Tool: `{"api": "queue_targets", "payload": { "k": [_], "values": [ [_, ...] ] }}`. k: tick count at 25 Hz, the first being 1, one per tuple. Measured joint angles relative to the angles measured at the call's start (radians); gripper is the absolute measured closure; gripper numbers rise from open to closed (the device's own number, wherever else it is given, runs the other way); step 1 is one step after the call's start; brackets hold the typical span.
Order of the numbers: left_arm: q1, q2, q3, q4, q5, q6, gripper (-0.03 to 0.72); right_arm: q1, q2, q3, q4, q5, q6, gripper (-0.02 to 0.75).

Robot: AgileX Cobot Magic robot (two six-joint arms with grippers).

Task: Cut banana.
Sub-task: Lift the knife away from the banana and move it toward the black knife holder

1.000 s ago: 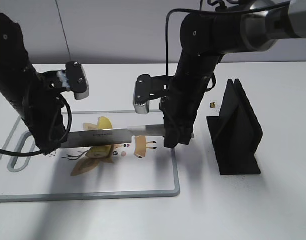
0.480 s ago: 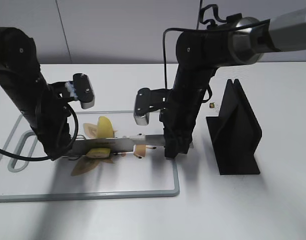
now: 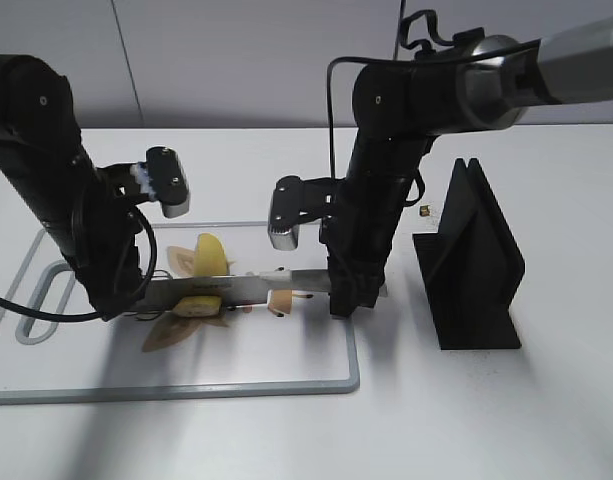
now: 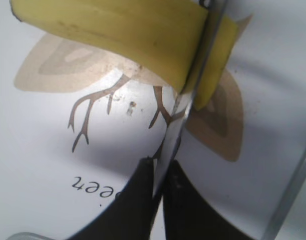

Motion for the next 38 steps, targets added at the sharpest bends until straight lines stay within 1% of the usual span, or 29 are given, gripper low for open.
{"api": "queue_targets", "payload": {
  "k": [12,18,24,33,35,37,38],
  "values": [
    [0.000,-0.017,0.007,-0.002,-0.003,-0.001,0.666,0.001,-0.034,0.005,0.000,-0.002,0.001,0.564],
    [0.000,-0.092,0.012,-0.001,0.028,-0.009,0.666,0.001,-0.107,0.012,-0.004,0.008,0.000,0.564],
    [0.000,-0.156,0.012,0.026,0.050,-0.009,0.666,0.003,-0.130,0.012,0.013,0.016,0.000,0.564],
    [-0.001,-0.182,0.015,0.031,0.079,-0.010,0.666,0.003,-0.141,0.012,0.026,0.046,0.000,0.564],
    [-0.001,-0.188,0.015,0.025,0.079,-0.013,0.639,0.003,-0.153,0.012,0.026,0.052,0.001,0.564],
    [-0.001,-0.200,0.015,0.018,0.067,-0.030,0.569,0.003,-0.168,0.012,0.026,0.065,0.008,0.569],
    [0.000,-0.208,0.015,0.012,0.059,-0.039,0.508,0.003,-0.174,0.012,0.027,0.070,0.014,0.574]
  ]
}}
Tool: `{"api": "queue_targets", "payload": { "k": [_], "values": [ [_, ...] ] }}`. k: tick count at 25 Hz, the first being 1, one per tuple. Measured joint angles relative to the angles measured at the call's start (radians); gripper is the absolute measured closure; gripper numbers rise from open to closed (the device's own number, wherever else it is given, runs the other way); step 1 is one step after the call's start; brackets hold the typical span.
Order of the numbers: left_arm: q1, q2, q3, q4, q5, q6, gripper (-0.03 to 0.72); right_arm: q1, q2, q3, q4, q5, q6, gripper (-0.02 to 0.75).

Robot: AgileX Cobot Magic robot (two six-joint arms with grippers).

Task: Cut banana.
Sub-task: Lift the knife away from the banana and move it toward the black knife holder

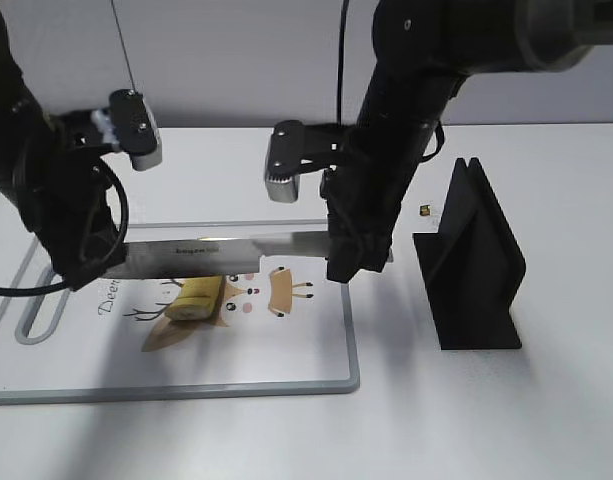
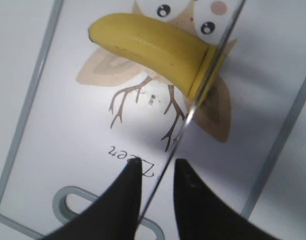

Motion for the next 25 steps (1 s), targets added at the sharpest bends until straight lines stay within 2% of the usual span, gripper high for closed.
{"api": "queue_targets", "payload": {
  "k": [4,5,7,11,18,25],
  "values": [
    [0.000,-0.047,-0.001,-0.015,-0.009,-0.014,0.224,0.000,-0.013,0.000,0.001,0.000,0.025,0.577],
    [0.001,-0.063,-0.001,-0.015,-0.009,-0.021,0.169,0.000,-0.013,0.000,-0.001,0.000,0.027,0.577],
    [0.012,-0.098,-0.001,-0.017,-0.012,-0.029,0.117,0.000,-0.017,0.000,-0.004,0.000,0.030,0.577],
    [0.053,-0.187,-0.001,-0.017,-0.015,-0.046,0.097,0.000,-0.022,0.000,-0.003,0.005,0.032,0.578],
    [0.170,-0.351,-0.001,-0.016,-0.006,-0.202,0.099,0.000,-0.069,0.000,0.000,0.052,0.092,0.577],
    [0.327,-0.446,-0.001,0.023,0.172,-0.518,0.099,0.000,-0.166,0.000,0.003,0.113,0.427,0.577]
  ]
}}
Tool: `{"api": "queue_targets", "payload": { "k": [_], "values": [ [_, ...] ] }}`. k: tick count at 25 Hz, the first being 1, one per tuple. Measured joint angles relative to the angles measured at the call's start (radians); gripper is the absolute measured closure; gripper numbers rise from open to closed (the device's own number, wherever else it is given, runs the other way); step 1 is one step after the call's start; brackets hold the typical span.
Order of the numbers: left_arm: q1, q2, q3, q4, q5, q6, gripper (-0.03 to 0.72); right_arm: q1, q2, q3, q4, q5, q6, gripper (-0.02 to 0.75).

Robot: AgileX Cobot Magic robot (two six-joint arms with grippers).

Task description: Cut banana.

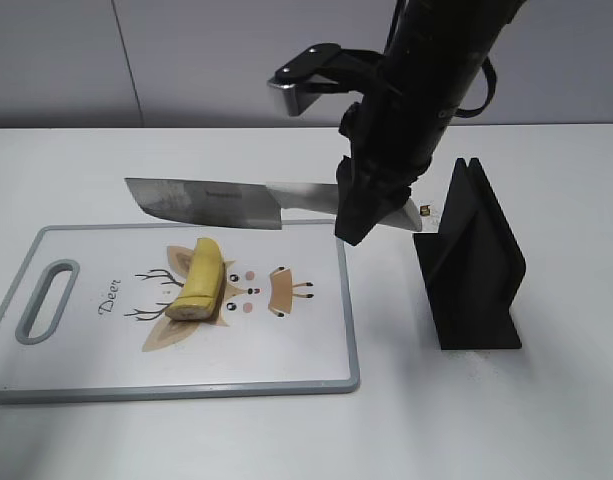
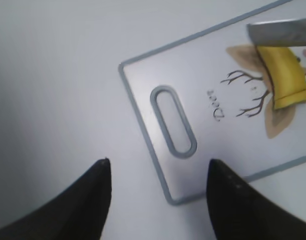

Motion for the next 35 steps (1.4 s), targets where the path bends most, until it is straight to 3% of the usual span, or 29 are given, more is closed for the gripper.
{"api": "queue_targets", "payload": {
  "k": [4,15,27,35],
  "values": [
    [0.048,-0.049,0.001,0.041,0.071,-0.077,0.099,0.000,-0.038,0.000,0.004,0.076,0.122,0.577],
    [0.048,-0.345,0.034,0.075,0.086,-0.090,0.099,0.000,-0.206,0.000,0.017,0.082,0.368,0.577],
    [0.048,-0.815,0.472,0.049,0.074,-0.090,0.101,0.000,-0.460,0.153,-0.013,0.086,0.537,0.577],
    [0.048,-1.103,0.583,0.029,0.082,-0.090,0.101,0.000,-0.659,0.366,-0.091,0.005,0.671,0.577]
  ]
}}
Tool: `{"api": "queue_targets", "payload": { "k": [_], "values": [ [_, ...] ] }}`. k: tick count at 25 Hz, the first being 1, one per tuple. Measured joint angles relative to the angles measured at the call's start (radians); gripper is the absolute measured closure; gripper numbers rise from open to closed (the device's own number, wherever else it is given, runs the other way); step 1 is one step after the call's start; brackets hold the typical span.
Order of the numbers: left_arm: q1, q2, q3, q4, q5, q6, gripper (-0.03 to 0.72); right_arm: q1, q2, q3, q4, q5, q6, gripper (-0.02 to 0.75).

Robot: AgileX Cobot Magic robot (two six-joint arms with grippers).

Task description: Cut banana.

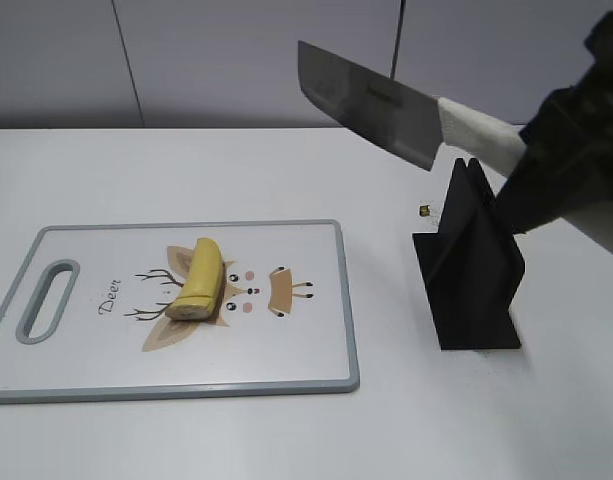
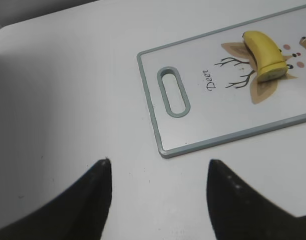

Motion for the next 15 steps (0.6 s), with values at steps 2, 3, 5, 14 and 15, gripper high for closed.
{"api": "queue_targets", "payload": {
  "k": [2,3,5,14,15],
  "values": [
    [0.000,-0.054,0.019,0.000,0.007,0.000,0.101,0.000,-0.050,0.049,-0.021,-0.039,0.045,0.577],
    [0.000,-0.072,0.025,0.000,0.011,-0.001,0.101,0.000,-0.077,0.074,-0.035,-0.059,0.078,0.577],
    [0.000,-0.108,0.027,0.001,0.013,-0.008,0.103,0.000,-0.124,0.120,-0.085,-0.089,0.146,0.577],
    [0.000,-0.133,0.032,0.107,0.008,-0.200,0.144,0.000,-0.223,0.323,-0.324,-0.195,0.496,0.577],
    [0.000,-0.133,0.032,0.109,0.007,-0.207,0.144,0.000,-0.223,0.343,-0.341,-0.224,0.518,0.577]
  ]
}}
